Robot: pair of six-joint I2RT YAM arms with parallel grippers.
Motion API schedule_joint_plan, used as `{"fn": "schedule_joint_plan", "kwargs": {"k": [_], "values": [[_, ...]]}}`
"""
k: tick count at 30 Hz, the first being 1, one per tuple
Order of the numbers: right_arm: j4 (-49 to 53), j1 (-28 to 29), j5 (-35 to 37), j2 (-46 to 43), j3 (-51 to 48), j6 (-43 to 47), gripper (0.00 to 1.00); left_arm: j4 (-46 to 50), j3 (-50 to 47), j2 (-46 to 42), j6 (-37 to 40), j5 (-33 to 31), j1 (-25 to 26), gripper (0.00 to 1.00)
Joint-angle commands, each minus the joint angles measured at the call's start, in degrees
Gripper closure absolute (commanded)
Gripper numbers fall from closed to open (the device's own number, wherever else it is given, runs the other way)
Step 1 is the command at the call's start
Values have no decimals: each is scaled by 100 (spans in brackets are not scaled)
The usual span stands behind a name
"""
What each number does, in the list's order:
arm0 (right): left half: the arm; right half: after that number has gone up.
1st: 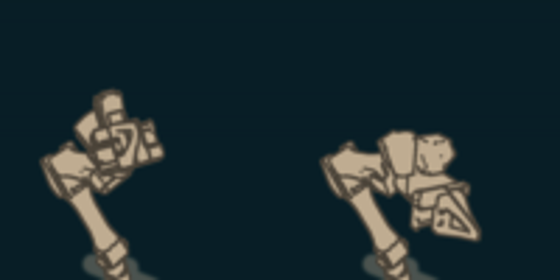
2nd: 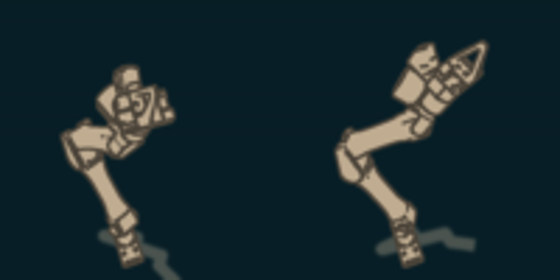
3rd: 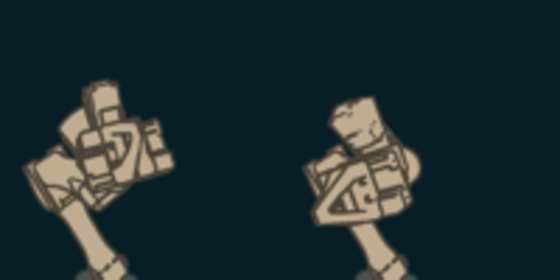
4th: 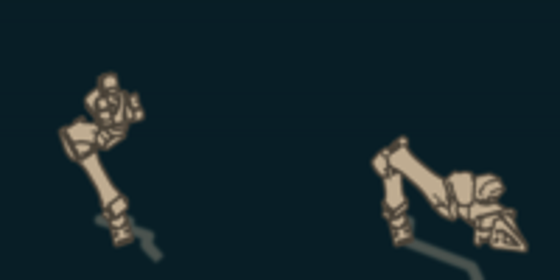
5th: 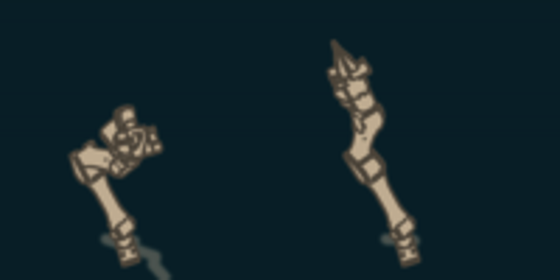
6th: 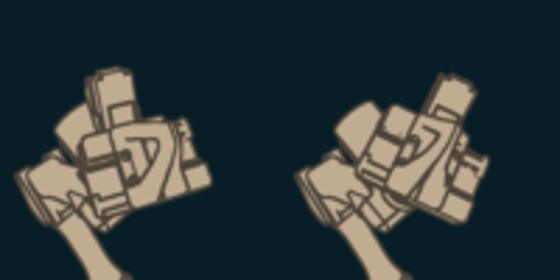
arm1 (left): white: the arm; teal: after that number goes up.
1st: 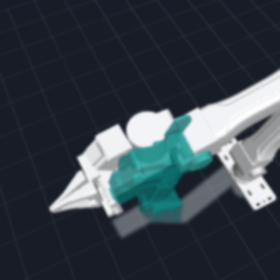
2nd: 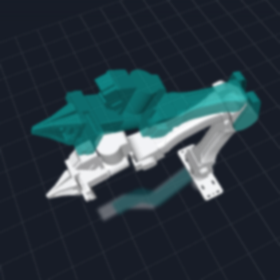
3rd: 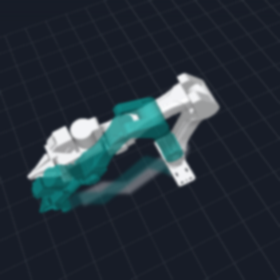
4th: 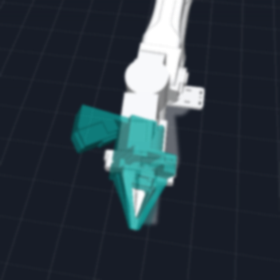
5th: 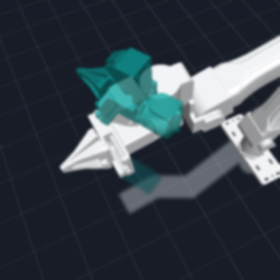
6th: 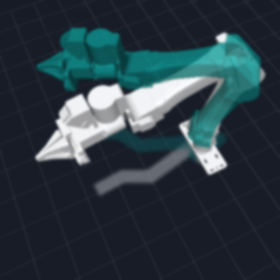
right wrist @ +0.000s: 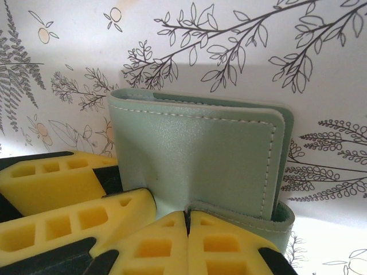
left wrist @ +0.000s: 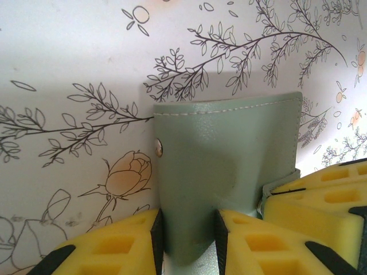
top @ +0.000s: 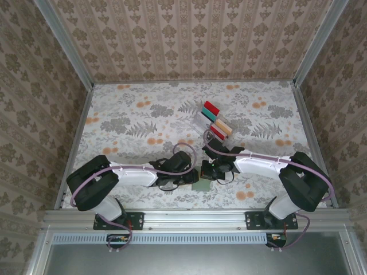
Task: Put the credit cards into the card holder
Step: Close the button on the card holder.
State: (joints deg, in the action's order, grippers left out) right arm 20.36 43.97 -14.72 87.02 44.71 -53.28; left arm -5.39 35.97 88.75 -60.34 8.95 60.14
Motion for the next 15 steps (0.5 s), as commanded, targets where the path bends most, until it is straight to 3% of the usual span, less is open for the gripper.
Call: {"fn": "schedule_joint_plan", "kwargs": {"k": [1,15], "values": [[457,75,420,55,-147,108,97,8,-81,-164,126,-67,60,69],[171,115,497,-385,-222,182,87,117,11,-187,187,-84,66,68]]}}
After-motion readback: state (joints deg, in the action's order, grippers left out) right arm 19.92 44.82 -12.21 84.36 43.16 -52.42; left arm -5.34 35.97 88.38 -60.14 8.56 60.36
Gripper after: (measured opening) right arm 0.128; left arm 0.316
